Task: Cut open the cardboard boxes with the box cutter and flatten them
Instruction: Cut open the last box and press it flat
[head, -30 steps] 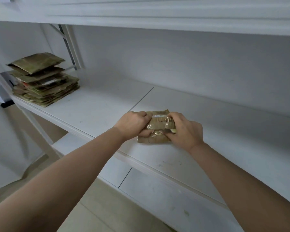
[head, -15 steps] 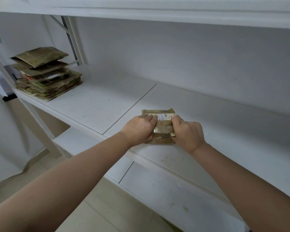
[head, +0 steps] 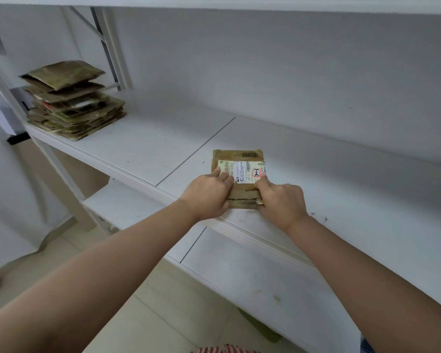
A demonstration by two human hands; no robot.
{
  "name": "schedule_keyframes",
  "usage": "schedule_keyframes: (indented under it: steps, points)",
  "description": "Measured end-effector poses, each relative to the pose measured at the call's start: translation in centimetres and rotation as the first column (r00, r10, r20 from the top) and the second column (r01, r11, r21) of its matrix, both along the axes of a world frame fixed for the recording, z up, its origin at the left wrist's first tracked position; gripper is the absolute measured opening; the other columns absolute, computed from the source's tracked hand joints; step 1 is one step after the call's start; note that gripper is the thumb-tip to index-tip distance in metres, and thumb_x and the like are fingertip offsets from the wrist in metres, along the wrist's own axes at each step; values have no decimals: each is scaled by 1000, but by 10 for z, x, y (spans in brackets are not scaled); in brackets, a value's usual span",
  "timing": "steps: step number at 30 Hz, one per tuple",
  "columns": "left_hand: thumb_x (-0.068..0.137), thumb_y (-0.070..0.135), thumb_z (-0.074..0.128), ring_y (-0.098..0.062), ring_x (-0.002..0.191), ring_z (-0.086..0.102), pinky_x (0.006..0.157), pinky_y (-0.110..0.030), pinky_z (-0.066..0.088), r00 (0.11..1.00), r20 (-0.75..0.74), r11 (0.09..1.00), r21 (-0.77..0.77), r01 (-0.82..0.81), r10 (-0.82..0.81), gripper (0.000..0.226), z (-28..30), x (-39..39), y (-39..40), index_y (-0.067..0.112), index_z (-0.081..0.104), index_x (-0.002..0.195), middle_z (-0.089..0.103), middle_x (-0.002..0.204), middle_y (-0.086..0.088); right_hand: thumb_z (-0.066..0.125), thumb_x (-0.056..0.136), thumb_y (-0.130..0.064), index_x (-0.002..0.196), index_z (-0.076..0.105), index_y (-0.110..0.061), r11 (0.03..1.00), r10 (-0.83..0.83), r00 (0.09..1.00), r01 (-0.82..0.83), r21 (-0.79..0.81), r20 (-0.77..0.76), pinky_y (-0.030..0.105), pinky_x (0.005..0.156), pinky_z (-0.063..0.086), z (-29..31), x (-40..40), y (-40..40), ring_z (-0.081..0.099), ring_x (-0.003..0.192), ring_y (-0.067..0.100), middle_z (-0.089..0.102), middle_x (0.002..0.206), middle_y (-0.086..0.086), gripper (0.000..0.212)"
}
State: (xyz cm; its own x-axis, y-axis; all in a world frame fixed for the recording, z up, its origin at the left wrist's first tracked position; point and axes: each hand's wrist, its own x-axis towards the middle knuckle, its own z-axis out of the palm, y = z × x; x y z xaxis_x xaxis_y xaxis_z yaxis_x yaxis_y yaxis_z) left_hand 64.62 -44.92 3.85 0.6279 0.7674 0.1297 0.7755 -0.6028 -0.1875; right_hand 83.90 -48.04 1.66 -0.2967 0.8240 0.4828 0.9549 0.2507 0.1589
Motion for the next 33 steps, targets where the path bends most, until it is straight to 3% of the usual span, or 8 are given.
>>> schedule_keyframes:
  steps: [4, 8, 12, 17, 20, 26, 31, 33]
  points:
    - [85, 35, 60, -25, 136, 39, 87, -38, 49, 972, 233, 996, -79, 35, -16, 57, -4, -13, -3, 11, 41, 132, 53, 131, -8, 56, 89, -33, 130, 48, -22, 971, -102, 988, 73, -227, -116, 30, 63, 43, 9, 5, -5, 65, 84, 30, 70, 99, 3, 43]
    - [82, 29, 68, -30, 104, 58, 86, -38, 48, 928, 368, 967, -249, 46, 51, 61, 0, -22, 2, 9, 35, 130, 57, 123, -12, 58, 89, -45, 120, 56, -29, 949, -150, 936, 46, -311, -318, 32, 73, 46, 21, 8, -11, 62, 95, 26, 68, 106, -1, 35]
    - [86, 24, 64, -26, 114, 57, 94, -34, 45, 894, 445, 931, -345, 120, 50, 50, 13, -25, 9, 7, 36, 124, 57, 131, -11, 62, 81, -56, 105, 61, -32, 924, -234, 775, -12, -383, -587, 32, 78, 50, 24, 16, -7, 61, 104, 18, 67, 114, -8, 34]
    - [79, 35, 66, -27, 98, 61, 83, -41, 49, 919, 390, 965, -260, 41, 66, 57, 10, -21, 10, 13, 37, 122, 62, 119, -7, 64, 80, -56, 101, 62, -31, 939, -224, 749, -7, -345, -624, 35, 77, 53, 18, 13, -6, 64, 103, 18, 69, 112, -6, 33]
    - [75, 42, 72, -23, 102, 57, 83, -39, 50, 870, 475, 973, -231, -19, 130, 67, -7, -22, 4, 18, 37, 127, 58, 121, -5, 68, 79, -51, 104, 59, -30, 945, -209, 760, -5, -328, -615, 38, 76, 53, 10, 11, -10, 63, 104, 21, 69, 113, -6, 34]
    - [74, 13, 70, -25, 105, 57, 83, -28, 42, 768, 622, 977, -213, -23, 154, 61, -28, -11, -2, 13, 40, 128, 57, 125, -6, 66, 86, -37, 107, 60, -25, 964, -184, 786, 28, -263, -590, 35, 66, 52, 0, 10, -12, 65, 90, 28, 70, 112, -4, 24]
    - [74, 16, 57, -23, 114, 58, 90, -35, 48, 841, 529, 938, -336, 85, 113, 52, -3, -19, 10, 13, 39, 122, 59, 128, -4, 61, 89, -38, 105, 64, -23, 971, -195, 765, 60, -233, -614, 30, 59, 44, 0, 9, -12, 62, 79, 31, 72, 102, 1, 22]
    - [77, 6, 55, -17, 119, 57, 89, -25, 47, 869, 485, 915, -386, 113, 97, 46, 10, -24, 19, 11, 42, 121, 60, 128, -3, 62, 88, -38, 103, 66, -20, 974, -187, 765, 62, -218, -616, 27, 57, 36, 3, 7, -13, 61, 76, 30, 73, 96, 2, 23]
